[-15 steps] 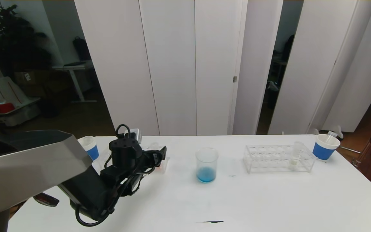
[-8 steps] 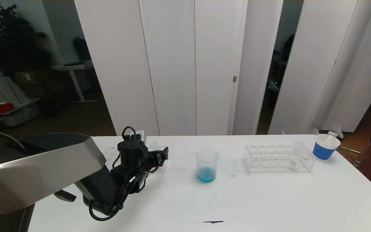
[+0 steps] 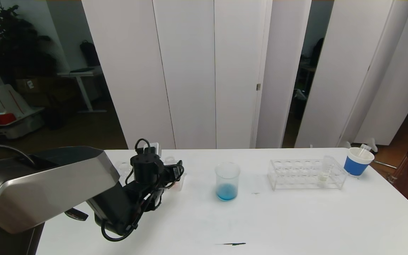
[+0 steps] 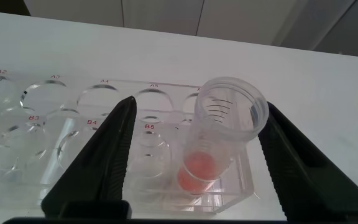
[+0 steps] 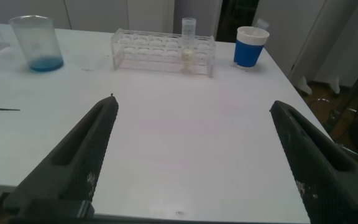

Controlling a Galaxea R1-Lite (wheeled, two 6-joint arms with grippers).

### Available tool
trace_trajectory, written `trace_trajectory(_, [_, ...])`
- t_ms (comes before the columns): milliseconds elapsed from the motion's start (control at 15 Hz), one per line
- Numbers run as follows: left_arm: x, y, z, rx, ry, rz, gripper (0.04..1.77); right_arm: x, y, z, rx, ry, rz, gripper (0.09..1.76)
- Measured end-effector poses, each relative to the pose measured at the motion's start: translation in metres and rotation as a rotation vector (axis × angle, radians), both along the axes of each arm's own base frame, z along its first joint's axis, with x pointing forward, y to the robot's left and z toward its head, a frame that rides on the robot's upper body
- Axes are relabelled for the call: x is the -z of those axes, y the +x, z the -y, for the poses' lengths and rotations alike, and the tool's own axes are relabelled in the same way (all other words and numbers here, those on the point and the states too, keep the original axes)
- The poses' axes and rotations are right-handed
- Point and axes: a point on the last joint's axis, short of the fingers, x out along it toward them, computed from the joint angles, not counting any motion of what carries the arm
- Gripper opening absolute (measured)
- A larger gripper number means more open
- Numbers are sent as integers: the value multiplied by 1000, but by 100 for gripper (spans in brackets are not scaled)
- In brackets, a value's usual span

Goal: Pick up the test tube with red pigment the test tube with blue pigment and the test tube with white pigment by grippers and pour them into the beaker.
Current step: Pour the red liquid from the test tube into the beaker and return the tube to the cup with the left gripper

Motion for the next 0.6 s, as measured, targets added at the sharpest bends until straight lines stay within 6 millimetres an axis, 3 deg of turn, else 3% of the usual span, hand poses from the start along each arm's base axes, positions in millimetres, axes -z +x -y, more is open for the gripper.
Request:
trace_trajectory(133, [0, 1, 2, 7, 2, 2, 49, 0, 0, 0, 0, 0, 0, 175])
trace_trajectory(200, [0, 2, 2, 9, 3, 3, 42, 0, 0, 0, 0, 0, 0, 175])
trace_trajectory(267, [0, 3, 3, 13, 2, 7, 69, 0, 0, 0, 0, 0, 0, 175])
trace_trajectory(400, [1, 3, 5, 15, 7, 7, 58, 0, 0, 0, 0, 0, 0, 175])
trace_trajectory(600, [1, 4, 5, 16, 7, 7, 58, 0, 0, 0, 0, 0, 0, 175])
